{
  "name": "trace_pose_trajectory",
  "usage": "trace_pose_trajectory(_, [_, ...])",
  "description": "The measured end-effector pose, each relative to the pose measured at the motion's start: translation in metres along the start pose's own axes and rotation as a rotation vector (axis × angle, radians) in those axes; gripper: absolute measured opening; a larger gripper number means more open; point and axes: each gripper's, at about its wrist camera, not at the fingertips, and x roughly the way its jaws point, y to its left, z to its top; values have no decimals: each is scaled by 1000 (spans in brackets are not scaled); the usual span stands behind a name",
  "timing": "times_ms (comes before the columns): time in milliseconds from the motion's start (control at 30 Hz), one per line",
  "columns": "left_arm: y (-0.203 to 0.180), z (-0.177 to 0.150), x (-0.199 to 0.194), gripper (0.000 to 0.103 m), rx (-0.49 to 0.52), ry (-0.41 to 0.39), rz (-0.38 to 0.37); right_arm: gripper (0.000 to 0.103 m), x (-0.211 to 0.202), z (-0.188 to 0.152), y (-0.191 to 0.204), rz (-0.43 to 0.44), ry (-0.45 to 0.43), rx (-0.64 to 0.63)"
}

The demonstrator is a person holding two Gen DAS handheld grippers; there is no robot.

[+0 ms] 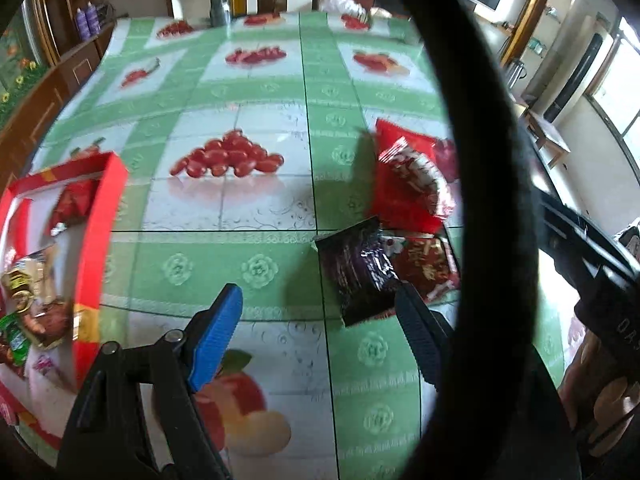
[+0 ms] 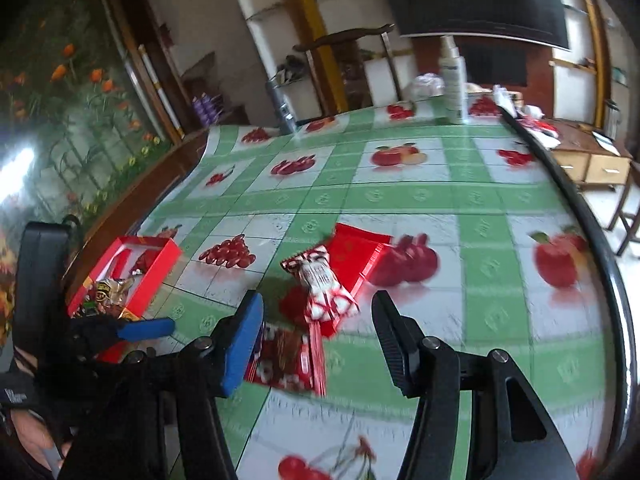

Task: Organize snacks
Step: 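Grasp the dark brown packet with the left tool while the right tool grasps the white-red striped packet, then carry the dark brown packet with the left tool while the right tool carries the striped packet to the box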

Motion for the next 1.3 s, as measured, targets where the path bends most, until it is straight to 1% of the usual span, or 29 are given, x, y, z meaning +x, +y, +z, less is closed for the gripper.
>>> trace_pose_trajectory(67, [2, 4, 8, 79, -12, 14, -18, 57, 16, 6, 2, 5, 30, -24])
trace_pose_trajectory(200, [2, 11, 19, 79, -16, 32, -19, 56, 45, 12, 6, 2, 93, -73])
trace_pose_trajectory(233, [1, 12, 21, 79, -14, 35, -18, 53, 50, 13, 6, -1, 106, -80])
trace_pose_trajectory(300, [-1, 15, 26, 79, -9, 40, -12, 25, 61, 11, 6, 1, 138, -84])
trace_pose_trajectory(333, [-1, 16, 29, 79, -6, 43, -4, 25, 63, 9, 4, 0, 151, -76])
trace_pose_trajectory(367, [-2, 16, 32, 79, -3, 45, 4, 24, 60, 8, 1, 5, 146, -62])
trace_pose_trajectory(400, [-5, 16, 33, 78, 14, 34, 23, 21, 54, 7, -1, 6, 141, -46])
trace_pose_trajectory(433, [-7, 14, 33, 72, 33, 26, 39, 20, 45, 6, -3, 1, 127, -28])
trace_pose_trajectory(467, [-9, 14, 33, 60, 50, 15, 57, 20, 37, 5, -6, 4, 111, -11])
trace_pose_trajectory(500, [-9, 13, 33, 53, 60, 9, 68, 20, 29, 5, -9, 10, 94, 5])
trace_pose_trajectory(533, [-10, 13, 32, 45, 73, 2, 79, 20, 13, 2, -13, 14, 60, 30])
trace_pose_trajectory(633, [-7, 11, 30, 42, 86, -4, 68, 20, -20, -4, -21, 34, -7, 93])
trace_pose_trajectory(733, [-1, 6, 24, 40, 74, -4, 64, 20, -40, -10, -25, 57, -40, 134])
trace_pose_trajectory(833, [6, -4, 10, 38, 61, -29, 85, 20, -58, -20, -22, 76, -64, 160])
trace_pose_trajectory(933, [13, -14, -9, 37, 45, -71, 122, 19, -67, -28, -15, 100, -81, 180])
trace_pose_trajectory(1067, [26, -27, -30, 36, 18, -113, 141, 19, -71, -37, -4, 110, -86, 179])
trace_pose_trajectory(1167, [37, -37, -44, 36, -8, -131, 128, 19, -75, -43, 6, 133, -80, 181])
trace_pose_trajectory(1300, [46, -46, -64, 36, -30, -171, 148, 19, -81, -49, 24, 159, -84, 160])
